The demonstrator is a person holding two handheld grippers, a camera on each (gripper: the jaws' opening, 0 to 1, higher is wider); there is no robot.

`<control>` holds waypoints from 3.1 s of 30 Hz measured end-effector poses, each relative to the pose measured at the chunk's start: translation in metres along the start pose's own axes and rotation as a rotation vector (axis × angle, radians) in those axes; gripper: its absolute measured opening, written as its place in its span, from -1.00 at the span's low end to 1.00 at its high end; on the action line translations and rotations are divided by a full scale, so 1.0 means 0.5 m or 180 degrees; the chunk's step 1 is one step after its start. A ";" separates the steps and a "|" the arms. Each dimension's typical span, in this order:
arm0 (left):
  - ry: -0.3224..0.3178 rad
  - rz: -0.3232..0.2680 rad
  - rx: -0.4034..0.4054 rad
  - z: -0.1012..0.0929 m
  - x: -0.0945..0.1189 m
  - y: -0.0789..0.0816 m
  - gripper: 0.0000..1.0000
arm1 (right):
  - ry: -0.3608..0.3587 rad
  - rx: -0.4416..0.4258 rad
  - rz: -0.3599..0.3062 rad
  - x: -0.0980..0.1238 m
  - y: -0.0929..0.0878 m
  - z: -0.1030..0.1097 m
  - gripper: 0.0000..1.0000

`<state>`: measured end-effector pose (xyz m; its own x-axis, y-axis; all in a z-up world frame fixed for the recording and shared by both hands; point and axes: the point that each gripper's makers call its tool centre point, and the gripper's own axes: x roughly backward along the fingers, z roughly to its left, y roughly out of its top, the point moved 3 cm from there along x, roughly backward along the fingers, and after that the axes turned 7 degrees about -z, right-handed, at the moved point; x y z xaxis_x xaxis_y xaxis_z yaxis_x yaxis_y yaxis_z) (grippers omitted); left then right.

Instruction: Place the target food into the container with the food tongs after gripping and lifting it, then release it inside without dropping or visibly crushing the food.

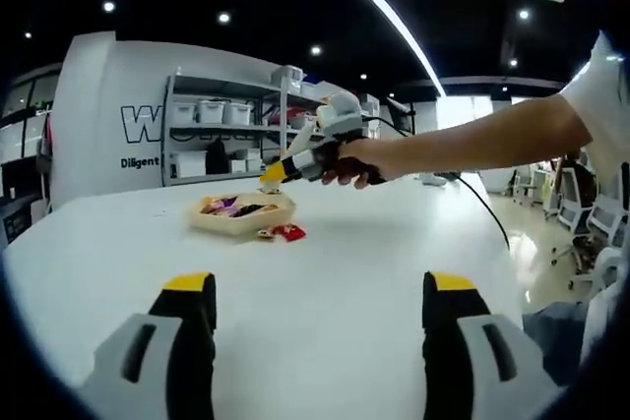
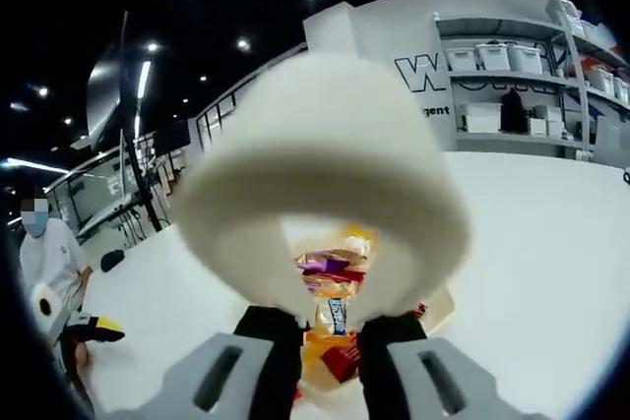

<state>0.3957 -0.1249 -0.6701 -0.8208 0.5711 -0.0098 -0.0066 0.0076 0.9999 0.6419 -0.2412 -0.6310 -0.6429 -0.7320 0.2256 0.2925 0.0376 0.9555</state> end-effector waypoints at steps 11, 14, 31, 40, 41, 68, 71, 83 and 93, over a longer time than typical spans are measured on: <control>-0.0002 -0.0004 -0.0006 -0.004 0.001 0.002 0.71 | -0.0089 0.0056 0.0128 -0.023 -0.033 -0.014 -0.69; -0.0003 -0.0007 -0.0006 -0.003 0.001 0.003 0.71 | -0.0100 0.0030 0.0116 -0.024 -0.035 -0.020 -0.68; -0.0019 -0.0012 -0.0002 -0.002 0.000 0.004 0.72 | -0.0038 0.0055 -0.0054 0.019 0.014 0.008 -0.67; -0.0026 0.0005 -0.0009 -0.004 0.001 0.002 0.75 | 0.0043 0.0112 -0.0120 0.073 0.040 0.042 -0.69; -0.0017 0.0010 -0.0016 -0.003 0.001 0.001 0.77 | 0.0056 0.0107 -0.0128 0.077 0.043 0.042 -0.69; -0.0057 0.0054 -0.0032 -0.013 0.001 -0.003 0.77 | 0.0008 -0.0006 0.0203 0.115 -0.072 0.116 -0.67; -0.0058 0.0052 -0.0052 -0.014 0.002 -0.002 0.77 | -0.0108 0.0043 0.0253 0.107 -0.095 0.114 -0.66; -0.0067 0.0034 -0.0048 -0.016 0.003 0.000 0.76 | -0.0525 0.0117 0.0236 0.064 -0.117 0.094 -0.64; -0.0115 0.0022 -0.0033 -0.021 0.002 0.001 0.75 | -0.0350 0.0354 0.0397 0.108 -0.121 0.095 -0.64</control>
<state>0.3888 -0.1329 -0.6693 -0.7997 0.6003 -0.0026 -0.0070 -0.0049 1.0000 0.5560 -0.2507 -0.6678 -0.6819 -0.6383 0.3572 0.2987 0.2028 0.9326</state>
